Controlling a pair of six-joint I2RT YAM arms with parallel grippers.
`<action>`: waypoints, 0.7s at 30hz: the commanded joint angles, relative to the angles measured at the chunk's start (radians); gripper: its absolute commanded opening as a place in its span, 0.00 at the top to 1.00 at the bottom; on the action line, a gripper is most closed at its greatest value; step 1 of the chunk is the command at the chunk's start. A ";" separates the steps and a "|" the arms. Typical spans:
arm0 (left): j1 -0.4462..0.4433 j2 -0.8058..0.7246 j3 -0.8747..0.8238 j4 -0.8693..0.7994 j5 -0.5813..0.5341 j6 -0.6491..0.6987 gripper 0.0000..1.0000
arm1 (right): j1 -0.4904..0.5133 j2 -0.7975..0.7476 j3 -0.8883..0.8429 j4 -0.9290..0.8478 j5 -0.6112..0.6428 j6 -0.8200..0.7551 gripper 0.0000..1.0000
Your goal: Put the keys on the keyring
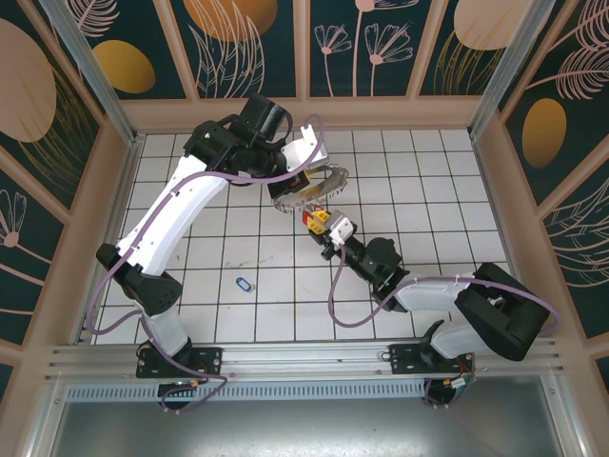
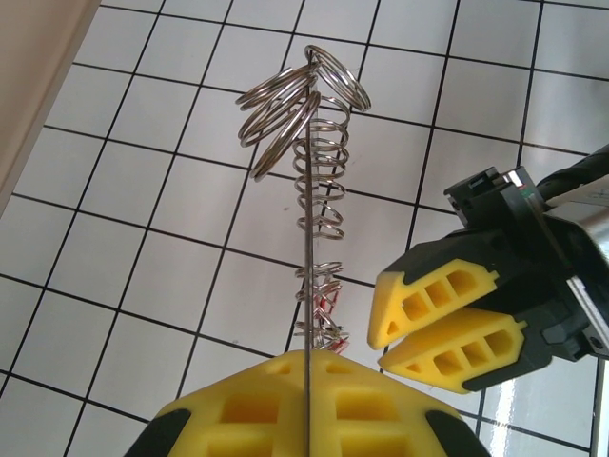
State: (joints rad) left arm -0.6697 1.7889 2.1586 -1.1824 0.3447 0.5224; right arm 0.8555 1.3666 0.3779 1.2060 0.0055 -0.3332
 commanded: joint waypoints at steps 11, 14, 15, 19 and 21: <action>-0.017 0.027 0.060 -0.036 -0.039 -0.004 1.00 | 0.011 0.062 0.089 0.026 -0.033 -0.036 0.82; -0.018 0.026 0.061 -0.036 -0.041 -0.004 1.00 | 0.014 0.083 0.103 0.048 0.014 -0.043 0.81; -0.018 0.026 0.061 -0.036 -0.042 -0.004 1.00 | 0.013 0.087 0.105 0.052 0.041 -0.044 0.81; -0.019 0.030 0.059 -0.037 -0.041 -0.004 1.00 | 0.013 0.092 0.105 0.045 0.071 -0.055 0.81; -0.019 0.032 0.060 -0.036 -0.041 -0.004 1.00 | 0.014 0.094 0.107 0.038 0.079 -0.050 0.81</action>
State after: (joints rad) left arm -0.6811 1.8107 2.1864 -1.2118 0.3046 0.5224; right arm 0.8604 1.4540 0.4564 1.2003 0.0486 -0.3687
